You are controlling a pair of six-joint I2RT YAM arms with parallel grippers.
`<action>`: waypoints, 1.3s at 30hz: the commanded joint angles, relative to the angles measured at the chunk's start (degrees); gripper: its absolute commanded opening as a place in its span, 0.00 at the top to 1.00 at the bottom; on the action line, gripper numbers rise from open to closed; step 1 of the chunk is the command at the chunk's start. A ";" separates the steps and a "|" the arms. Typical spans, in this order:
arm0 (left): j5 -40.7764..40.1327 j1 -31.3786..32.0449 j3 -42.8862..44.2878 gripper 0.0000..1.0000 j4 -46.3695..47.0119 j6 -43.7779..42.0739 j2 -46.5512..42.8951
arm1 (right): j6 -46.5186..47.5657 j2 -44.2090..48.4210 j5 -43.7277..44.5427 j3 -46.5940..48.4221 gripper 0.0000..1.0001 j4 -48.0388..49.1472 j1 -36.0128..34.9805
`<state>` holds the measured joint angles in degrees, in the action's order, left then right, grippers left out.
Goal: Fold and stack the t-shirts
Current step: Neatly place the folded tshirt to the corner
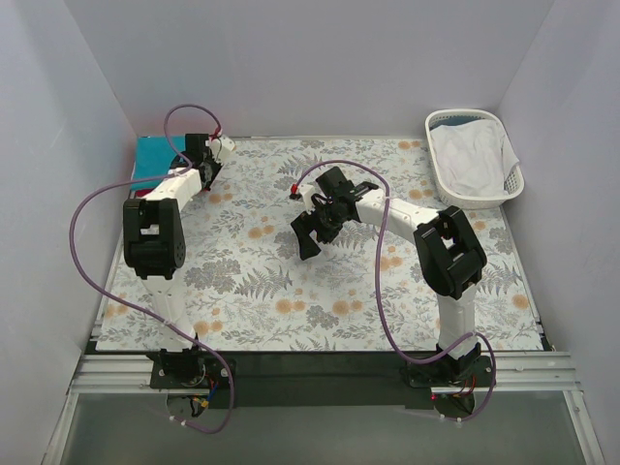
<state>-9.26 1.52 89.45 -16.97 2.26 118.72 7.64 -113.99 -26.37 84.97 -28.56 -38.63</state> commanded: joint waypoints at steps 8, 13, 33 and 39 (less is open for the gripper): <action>2.39 -0.37 0.27 0.59 -1.83 2.21 -6.56 | -0.52 -0.35 -1.40 1.43 0.02 -0.10 0.05; 12.38 -1.43 15.80 0.43 -14.97 10.55 -5.34 | -0.26 0.00 -0.70 1.95 0.02 -0.27 0.14; 36.16 -9.26 2.31 0.12 -36.04 28.76 -24.37 | 2.20 23.10 -2.81 -9.81 0.02 -5.71 27.61; 35.27 -6.88 -16.82 0.09 -30.41 29.82 -33.54 | 8.00 34.79 1.74 -20.88 0.02 -10.46 38.01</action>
<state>24.93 -6.20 76.64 -50.92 31.00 90.63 11.42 -84.05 -26.98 68.60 -33.63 -1.85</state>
